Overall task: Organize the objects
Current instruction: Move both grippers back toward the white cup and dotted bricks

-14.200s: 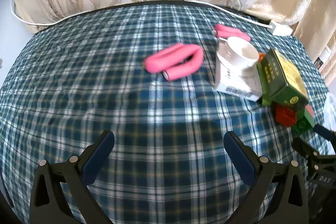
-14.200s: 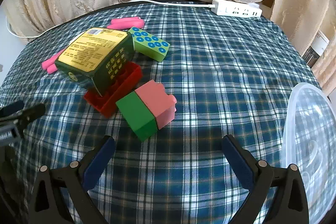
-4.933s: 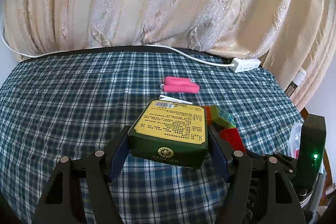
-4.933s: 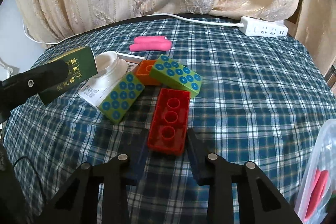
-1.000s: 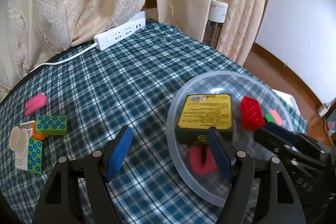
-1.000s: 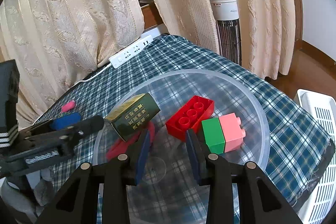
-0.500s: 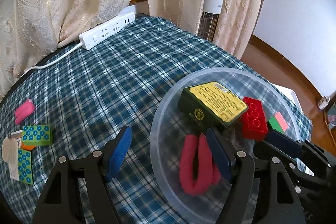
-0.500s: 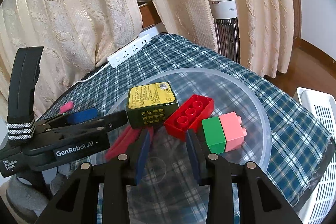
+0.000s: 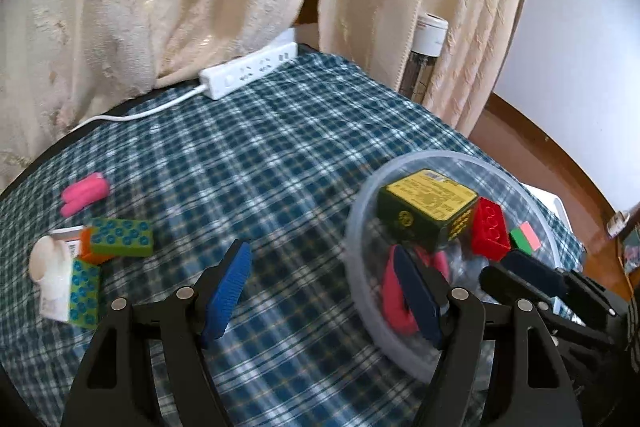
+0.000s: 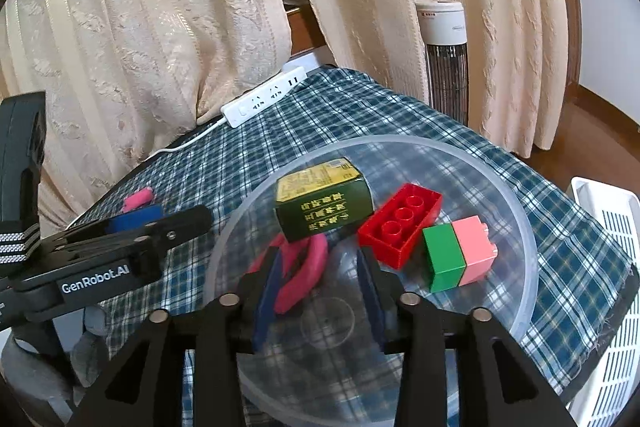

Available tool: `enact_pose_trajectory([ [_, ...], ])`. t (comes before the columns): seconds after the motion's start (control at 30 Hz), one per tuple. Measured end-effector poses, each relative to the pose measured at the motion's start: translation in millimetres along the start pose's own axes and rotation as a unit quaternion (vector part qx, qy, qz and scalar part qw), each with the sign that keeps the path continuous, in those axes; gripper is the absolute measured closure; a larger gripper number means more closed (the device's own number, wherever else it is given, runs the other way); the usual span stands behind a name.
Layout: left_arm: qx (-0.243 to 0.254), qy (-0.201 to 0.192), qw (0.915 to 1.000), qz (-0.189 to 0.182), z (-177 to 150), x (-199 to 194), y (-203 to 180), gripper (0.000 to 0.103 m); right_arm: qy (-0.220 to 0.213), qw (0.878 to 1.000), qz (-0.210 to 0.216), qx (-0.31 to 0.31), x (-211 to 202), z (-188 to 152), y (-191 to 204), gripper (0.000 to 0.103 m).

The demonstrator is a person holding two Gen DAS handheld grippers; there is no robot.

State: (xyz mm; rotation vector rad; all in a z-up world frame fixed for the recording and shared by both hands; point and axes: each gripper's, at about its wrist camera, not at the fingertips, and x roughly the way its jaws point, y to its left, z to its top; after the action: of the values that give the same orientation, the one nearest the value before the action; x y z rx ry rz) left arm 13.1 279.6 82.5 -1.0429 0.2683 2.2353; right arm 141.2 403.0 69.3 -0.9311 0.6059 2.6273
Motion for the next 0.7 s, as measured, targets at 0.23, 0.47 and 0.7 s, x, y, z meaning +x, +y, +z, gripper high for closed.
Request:
enact_pose_trajectory([
  [0.23,-0.034,-0.013,0.9989,0.029,-11.7,-20.3,38.0,0.028,-0.011,1.0,-0.001,-0.002,-5.4,1.2,15.7,0.049],
  [0.47,-0.074,-0.019,0.9953,0.06,-22.7,-34.8,83.8,0.028,-0.007,1.0,0.011,-0.025,-3.7,-1.3,42.7,0.041],
  [0.7,-0.11,-0.021,0.9887,0.1,-34.8,-46.1,135.8,0.028,-0.005,0.998,0.03,-0.054,-0.4,-2.9,77.3,0.036],
])
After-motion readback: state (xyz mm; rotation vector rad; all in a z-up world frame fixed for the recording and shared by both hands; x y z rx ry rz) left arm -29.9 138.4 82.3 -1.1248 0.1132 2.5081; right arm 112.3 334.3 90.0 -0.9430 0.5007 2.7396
